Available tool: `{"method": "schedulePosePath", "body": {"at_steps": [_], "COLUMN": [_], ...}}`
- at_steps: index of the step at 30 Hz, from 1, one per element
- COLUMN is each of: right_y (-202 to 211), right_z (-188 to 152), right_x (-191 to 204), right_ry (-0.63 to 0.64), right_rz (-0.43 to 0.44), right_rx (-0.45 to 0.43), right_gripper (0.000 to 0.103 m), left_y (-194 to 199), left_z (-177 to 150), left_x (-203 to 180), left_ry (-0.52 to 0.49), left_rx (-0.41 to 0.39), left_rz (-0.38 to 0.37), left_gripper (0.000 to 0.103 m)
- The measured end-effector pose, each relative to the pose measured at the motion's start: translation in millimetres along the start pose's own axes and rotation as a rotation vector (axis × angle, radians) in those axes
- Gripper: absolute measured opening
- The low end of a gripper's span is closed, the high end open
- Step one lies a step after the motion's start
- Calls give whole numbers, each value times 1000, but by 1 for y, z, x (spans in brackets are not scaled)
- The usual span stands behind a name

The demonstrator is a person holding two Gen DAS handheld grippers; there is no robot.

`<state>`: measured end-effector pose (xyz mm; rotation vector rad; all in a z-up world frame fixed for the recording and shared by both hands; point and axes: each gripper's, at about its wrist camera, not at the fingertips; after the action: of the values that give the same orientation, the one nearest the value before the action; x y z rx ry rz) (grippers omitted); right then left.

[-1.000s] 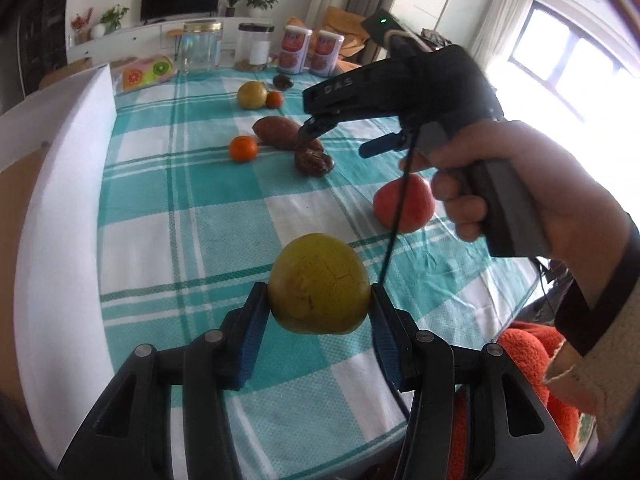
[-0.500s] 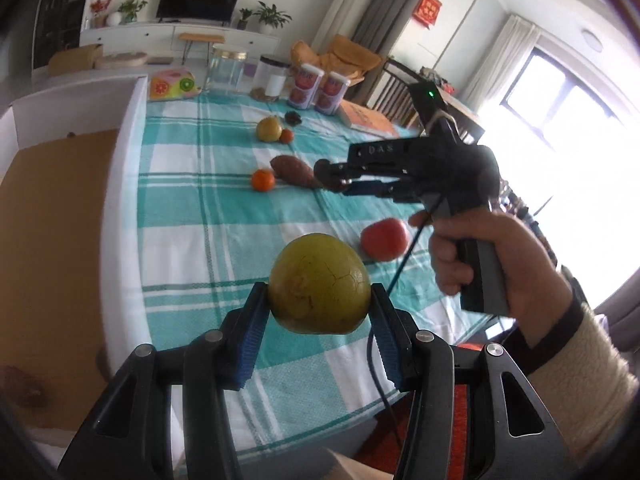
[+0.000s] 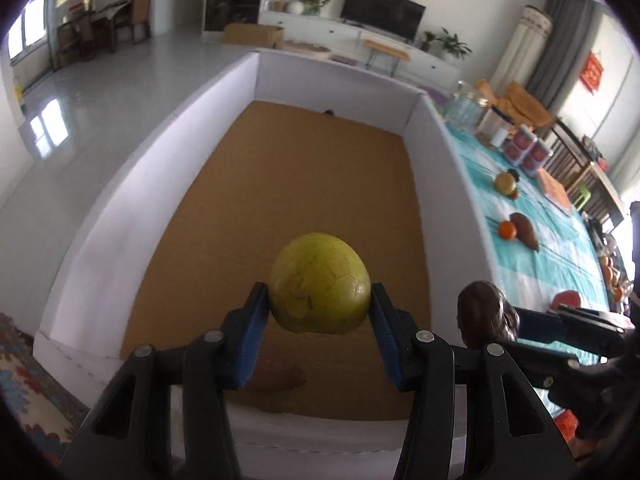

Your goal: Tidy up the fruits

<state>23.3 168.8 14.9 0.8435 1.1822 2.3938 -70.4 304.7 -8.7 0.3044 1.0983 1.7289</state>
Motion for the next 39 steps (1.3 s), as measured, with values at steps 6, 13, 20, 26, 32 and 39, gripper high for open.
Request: {"method": "schedulePosePath", "body": {"at_steps": [6, 13, 20, 26, 32, 39], "right_y": [7, 100, 162, 204, 220, 214], "right_z": [-6, -32, -109, -177, -228, -242], "right_x": [1, -65, -204, -303, -367, -387], "right_ry": [36, -66, -359, -566, -776, -893], "right_rz": [-64, -264, -666, -862, -861, -836], "right_rx": [-40, -346, -501, -460, -417, -370], "right_gripper": [66, 80, 90, 90, 90, 90], "left_y": [3, 20, 16, -37, -117, -166], "left_z": [0, 5, -16, -50, -71, -68], "left_x": [-9, -70, -178, -269, -299, -290], "left_ry": [17, -102, -293, -407, -501, -540], "left_rx": [-87, -209, -126, 132, 160, 92], "left_rz": [33, -97, -371, -526, -362, -214], "left_gripper": [83, 84, 87, 87, 87, 87]}}
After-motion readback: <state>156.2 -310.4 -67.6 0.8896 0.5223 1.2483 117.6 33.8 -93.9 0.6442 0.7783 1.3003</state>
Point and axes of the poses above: each gripper's, at about its wrist camera, not at the fingertips, and y roughly against the way its jaws point, x to its left, z to its top, and after that the axes turned 6 degrees about -z, right-handed
